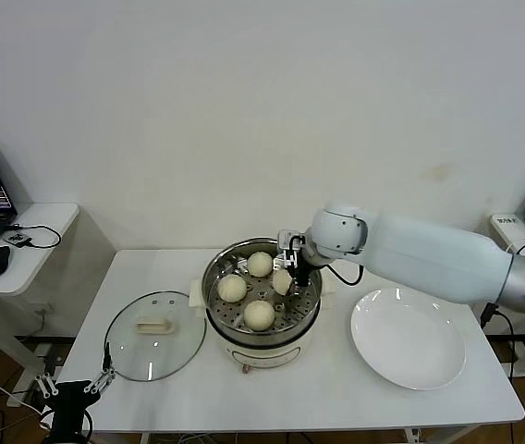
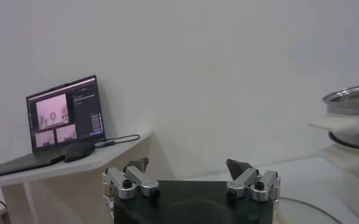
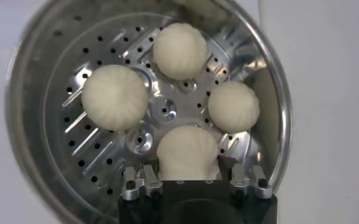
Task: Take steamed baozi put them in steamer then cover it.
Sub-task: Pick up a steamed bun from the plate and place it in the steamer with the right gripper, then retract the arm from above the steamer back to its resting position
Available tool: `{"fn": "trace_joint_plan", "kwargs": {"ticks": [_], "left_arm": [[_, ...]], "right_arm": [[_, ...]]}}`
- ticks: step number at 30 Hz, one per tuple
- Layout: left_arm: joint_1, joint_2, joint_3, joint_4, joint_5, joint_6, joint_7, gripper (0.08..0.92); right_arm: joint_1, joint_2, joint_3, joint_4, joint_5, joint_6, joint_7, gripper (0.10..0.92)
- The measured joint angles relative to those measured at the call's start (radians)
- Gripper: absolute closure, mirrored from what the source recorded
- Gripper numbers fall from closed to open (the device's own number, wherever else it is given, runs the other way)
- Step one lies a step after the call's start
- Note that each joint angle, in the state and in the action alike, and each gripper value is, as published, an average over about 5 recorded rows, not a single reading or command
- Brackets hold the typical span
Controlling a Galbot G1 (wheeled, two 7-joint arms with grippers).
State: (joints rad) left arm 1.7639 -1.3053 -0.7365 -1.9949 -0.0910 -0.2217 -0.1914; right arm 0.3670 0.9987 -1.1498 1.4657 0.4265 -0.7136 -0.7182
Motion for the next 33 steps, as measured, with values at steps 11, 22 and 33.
{"fn": "trace_joint_plan", "kwargs": {"ticks": [11,22,33], "left_arm": [[0.002,0.0,-0.002,-0.005,0.0,0.0,-0.001,0.177],[-0.001,0.0,-0.001,-0.008,-0.002,0.0,-0.003,0.177],[-0.013,0.011,0.004,-0.006,0.009,0.029,-0.044,0.177]], "right_arm": [[0.0,-0.009,0.026,0.003,-0.008,-0.002,0.003,0.212],[-0.006,-0.119,0.12,0.131,0.031,0.0,0.082,0.203],[-0.379,-0.331,0.465,0.304,0.057,0.169,0.426,0.203]]}}
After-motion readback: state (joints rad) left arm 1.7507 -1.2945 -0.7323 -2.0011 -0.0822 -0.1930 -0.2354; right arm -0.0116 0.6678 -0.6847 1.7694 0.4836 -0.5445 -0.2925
